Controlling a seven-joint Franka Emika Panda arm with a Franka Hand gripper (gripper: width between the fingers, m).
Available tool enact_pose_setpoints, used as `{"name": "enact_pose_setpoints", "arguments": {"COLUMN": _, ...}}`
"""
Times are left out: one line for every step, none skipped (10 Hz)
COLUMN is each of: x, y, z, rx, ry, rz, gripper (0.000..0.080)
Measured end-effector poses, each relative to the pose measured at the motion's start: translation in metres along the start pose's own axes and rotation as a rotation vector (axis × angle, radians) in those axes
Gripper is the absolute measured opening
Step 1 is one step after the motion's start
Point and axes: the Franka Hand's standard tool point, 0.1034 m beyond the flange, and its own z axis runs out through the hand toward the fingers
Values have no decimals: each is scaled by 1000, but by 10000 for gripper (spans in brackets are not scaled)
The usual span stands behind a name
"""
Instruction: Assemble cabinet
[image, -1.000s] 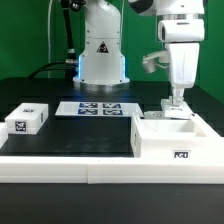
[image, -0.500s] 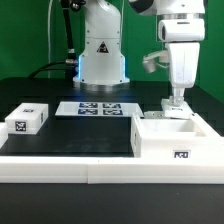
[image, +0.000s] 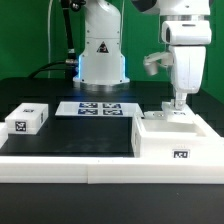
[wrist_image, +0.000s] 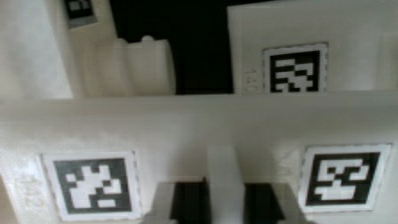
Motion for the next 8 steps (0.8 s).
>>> {"name": "enact_pose_setpoints", "arguments": {"x": 0, "y": 0, "z": 0, "rx": 0, "ry": 0, "rz": 2, "gripper": 70}}
{"name": "enact_pose_setpoints", "arguments": {"x": 0, "y": 0, "z": 0, "rx": 0, "ry": 0, "rz": 2, "gripper": 70}}
{"name": "enact_pose_setpoints", "arguments": {"x": -1, "y": 1, "z": 1, "rx": -1, "ry": 1, "rz": -19, "gripper": 70}}
{"name": "enact_pose_setpoints", "arguments": {"x": -2, "y": 8, "z": 1, "rx": -1, "ry": 1, "rz": -44, "gripper": 70}}
{"name": "enact_pose_setpoints", "arguments": {"x": -1, "y": 20, "z": 0, "rx": 8, "ry": -6, "rz": -46, "gripper": 70}}
{"name": "enact_pose_setpoints", "arguments": {"x": -1, "y": 30, "z": 0, "rx": 1, "ry": -3, "rz": -44, "gripper": 70}}
{"name": "enact_pose_setpoints", "arguments": {"x": -1, "y": 37, "z": 0, "rx": -3, "ry": -1, "rz": -45, "gripper": 70}}
{"name": "enact_pose_setpoints", "arguments": {"x": -1, "y": 39, "z": 0, "rx": -2, "ry": -2, "rz": -43, "gripper": 70}}
